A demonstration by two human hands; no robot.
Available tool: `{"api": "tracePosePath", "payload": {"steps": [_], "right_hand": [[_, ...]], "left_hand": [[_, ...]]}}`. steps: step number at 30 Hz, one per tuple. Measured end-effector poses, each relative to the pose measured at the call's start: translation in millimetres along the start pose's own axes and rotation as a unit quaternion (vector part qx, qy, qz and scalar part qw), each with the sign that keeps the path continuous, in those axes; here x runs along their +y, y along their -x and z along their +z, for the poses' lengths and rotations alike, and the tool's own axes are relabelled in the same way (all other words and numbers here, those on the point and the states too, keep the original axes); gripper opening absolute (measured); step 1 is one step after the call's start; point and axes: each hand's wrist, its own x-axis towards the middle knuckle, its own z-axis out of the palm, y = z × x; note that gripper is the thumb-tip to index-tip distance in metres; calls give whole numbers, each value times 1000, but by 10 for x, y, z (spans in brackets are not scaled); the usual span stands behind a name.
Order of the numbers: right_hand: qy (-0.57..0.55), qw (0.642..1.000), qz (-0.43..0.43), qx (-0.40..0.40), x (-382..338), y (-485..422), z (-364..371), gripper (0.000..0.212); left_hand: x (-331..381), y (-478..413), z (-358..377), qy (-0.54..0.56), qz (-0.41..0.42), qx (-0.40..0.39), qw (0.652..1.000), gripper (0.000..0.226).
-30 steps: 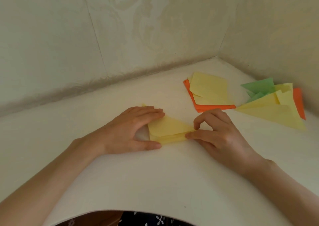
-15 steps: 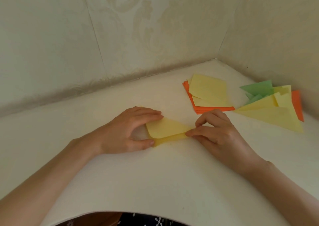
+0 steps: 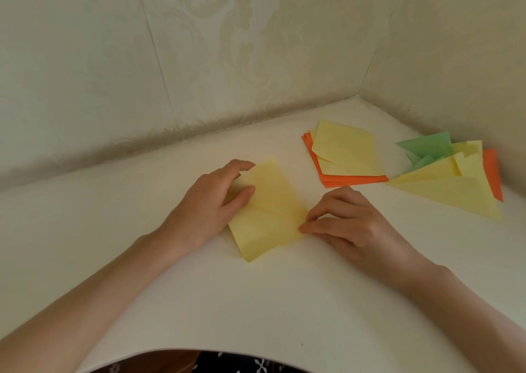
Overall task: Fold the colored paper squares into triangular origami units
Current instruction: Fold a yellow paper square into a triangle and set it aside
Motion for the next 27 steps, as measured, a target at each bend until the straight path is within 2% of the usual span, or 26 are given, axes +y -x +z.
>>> {"api": "tracePosePath", "payload": {"steps": [4,7,12,18,20,22,24,27], "right_hand": [[-21,1000,13,-8,-16,-29,-7,25],[-61,996,61,-16,-27,-52,-30,26],[-71,987,146,4,-89,-133,26,27],[-13,985,172,23,-103,-157,71,27],[-16,982,186,17,-88,-161,80,24],[-11,982,188,11,-82,-161,92,16],[-8,983,182,10,-74,-159,98,13],[10,986,169,1,-54,-152,102,16]], "left_hand": [[-46,12,45,-59,18,30,998,49],[-77,8,66,-91,54,49,993,54],[-72,2,61,-89,25,50,994,48],[-68,2,56,-74,27,39,996,40],[21,16,-18,-104,107,109,983,38],[100,74,-91,-150,253,152,944,31],[160,156,-75,-181,352,94,914,22],[169,197,39,-210,340,-43,916,26]]}}
